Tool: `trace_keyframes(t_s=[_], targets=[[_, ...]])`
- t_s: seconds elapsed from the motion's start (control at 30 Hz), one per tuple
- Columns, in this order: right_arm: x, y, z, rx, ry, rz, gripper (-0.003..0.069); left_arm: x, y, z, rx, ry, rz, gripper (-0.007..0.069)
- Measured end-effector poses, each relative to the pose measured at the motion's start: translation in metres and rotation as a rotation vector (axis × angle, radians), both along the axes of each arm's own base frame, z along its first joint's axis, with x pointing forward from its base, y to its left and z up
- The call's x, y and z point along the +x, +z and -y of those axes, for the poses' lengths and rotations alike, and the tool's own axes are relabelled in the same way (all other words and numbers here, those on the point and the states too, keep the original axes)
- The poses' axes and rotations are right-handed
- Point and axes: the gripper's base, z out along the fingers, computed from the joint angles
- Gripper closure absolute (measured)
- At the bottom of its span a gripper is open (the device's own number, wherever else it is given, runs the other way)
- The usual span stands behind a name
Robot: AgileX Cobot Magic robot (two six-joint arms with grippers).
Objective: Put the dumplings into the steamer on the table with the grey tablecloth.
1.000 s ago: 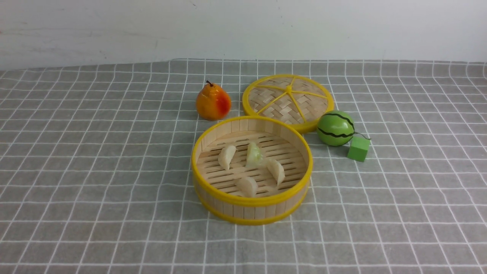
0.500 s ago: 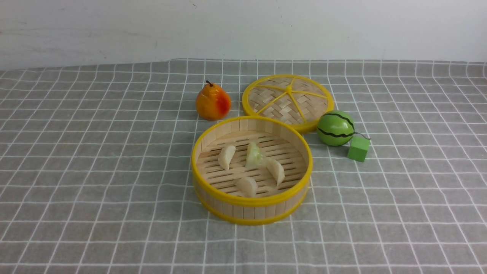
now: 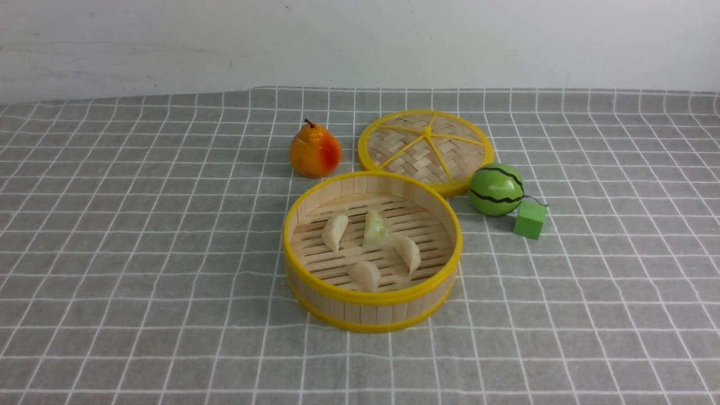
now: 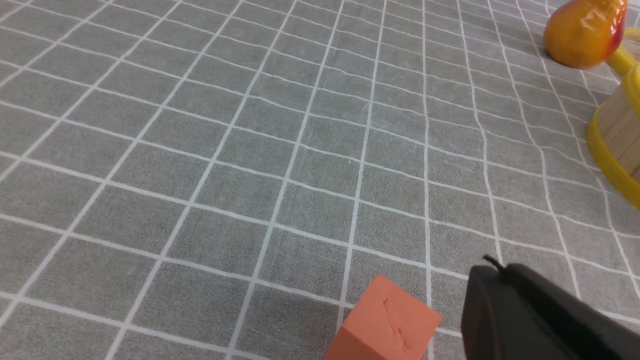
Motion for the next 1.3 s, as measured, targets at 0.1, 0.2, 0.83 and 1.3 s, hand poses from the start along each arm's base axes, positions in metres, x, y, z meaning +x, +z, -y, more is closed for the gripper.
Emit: trace_keyframes(t_s=[0.1,0.2,0.83,1.3], targets=[[0.0000,0.0000,0.0000,-0.001,0.000,0.000,0.0575,0.0000,0.0000,0.0000,0.000,0.000,0.000,0.0638],[0.0000,0.0000,0.0000,-0.001,0.000,0.000,0.0575,0.0000,0.0000,0.0000,0.000,0.000,0.000,0.0638],[0.0000,0.0000,0.0000,-0.001,0.000,0.000,0.0560,0.0000,0.0000,0.0000,0.000,0.000,0.000,0.0634],[0.0000,0.0000,0.0000,-0.001,0.000,0.000,0.0545,0.0000,0.0000,0.0000,0.000,0.000,0.000,0.0622]])
